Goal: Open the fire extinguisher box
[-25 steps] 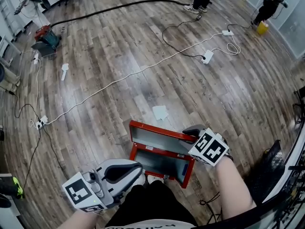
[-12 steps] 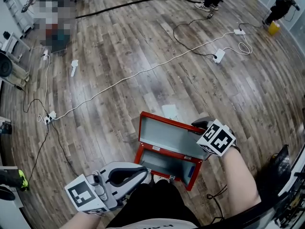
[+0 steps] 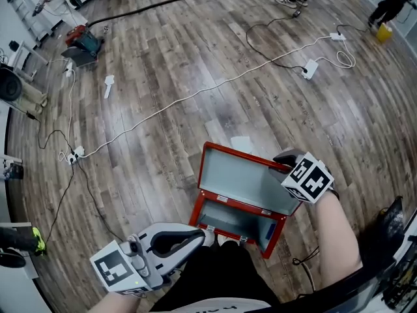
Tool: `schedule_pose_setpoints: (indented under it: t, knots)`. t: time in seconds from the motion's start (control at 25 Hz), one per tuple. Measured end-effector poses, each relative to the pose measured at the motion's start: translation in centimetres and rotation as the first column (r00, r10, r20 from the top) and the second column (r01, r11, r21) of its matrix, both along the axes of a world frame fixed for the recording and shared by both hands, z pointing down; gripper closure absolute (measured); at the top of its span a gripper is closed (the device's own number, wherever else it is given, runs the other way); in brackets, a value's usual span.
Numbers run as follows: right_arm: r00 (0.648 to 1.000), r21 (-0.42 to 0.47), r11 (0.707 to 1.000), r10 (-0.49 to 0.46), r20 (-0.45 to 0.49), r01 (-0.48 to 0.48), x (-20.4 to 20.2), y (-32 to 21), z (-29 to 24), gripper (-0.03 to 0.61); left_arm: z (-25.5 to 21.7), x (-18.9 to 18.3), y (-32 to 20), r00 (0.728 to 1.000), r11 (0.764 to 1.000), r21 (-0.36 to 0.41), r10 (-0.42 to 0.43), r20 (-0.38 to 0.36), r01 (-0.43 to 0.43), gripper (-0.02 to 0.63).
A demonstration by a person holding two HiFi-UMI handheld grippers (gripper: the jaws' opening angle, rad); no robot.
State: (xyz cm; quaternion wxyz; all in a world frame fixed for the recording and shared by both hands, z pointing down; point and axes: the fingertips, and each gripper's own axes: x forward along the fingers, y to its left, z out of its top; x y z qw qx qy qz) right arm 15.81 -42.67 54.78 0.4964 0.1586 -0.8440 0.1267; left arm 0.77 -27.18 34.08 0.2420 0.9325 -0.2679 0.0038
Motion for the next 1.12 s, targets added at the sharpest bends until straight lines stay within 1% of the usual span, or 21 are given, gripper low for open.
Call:
schedule_pose_setpoints:
  t: [0.12, 0.2, 0.36, 0.48, 0.6, 0.84, 1.0, 1.12]
  knots:
    - [1.0, 0.012, 1.0, -0.002, 0.002, 0.002, 0.1, -0.4, 0.4, 0.472, 0.7, -0.4, 0.0, 1.0, 1.0, -0.008, -0.007, 0.007, 0.008, 0.603]
    - [1.0, 0.039, 0.999, -0.006, 0.003, 0.006, 0.1, -0.6, 0.5, 0.473, 1.0, -0.3, 0.2, 1.0, 1.0, -0.022, -0.008, 0.0, 0.008, 0.603]
    - [1.0, 0.116, 0.993, -0.016, -0.027, 0.019, 0.1, -0.8, 1.2, 0.474, 1.7, -0.2, 0.5, 1.0, 0.999, -0.032, -0.007, -0.016, 0.007, 0.603]
    - [0.997, 0.189, 0.981, -0.019, -0.071, 0.032, 0.3, -1.2, 1.8, 0.474, 2.1, -0.1, 1.0, 1.0, 0.999, -0.043, 0.004, -0.018, -0.004, 0.603]
    - [0.996, 0.245, 0.968, -0.036, -0.08, 0.054, 0.3, -1.3, 2.2, 0.474, 2.5, -0.4, 1.4, 1.0, 0.998, -0.056, -0.002, -0.017, 0.001, 0.603]
    - [0.997, 0.266, 0.963, -0.03, -0.076, 0.049, 0.5, -1.4, 2.4, 0.474, 3.0, -0.8, 2.0, 1.0, 0.998, -0.054, -0.02, -0.009, 0.019, 0.603]
    - [0.997, 0.291, 0.955, -0.046, -0.069, 0.065, 0.4, -1.3, 2.0, 0.474, 2.7, -1.2, 1.9, 0.999, 0.998, -0.052, -0.034, -0.006, 0.034, 0.603]
    - [0.999, 0.31, 0.95, -0.026, -0.046, 0.039, 0.3, -1.4, 1.2, 0.474, 2.4, -1.4, 1.6, 0.999, 0.998, -0.049, -0.039, -0.008, 0.039, 0.603]
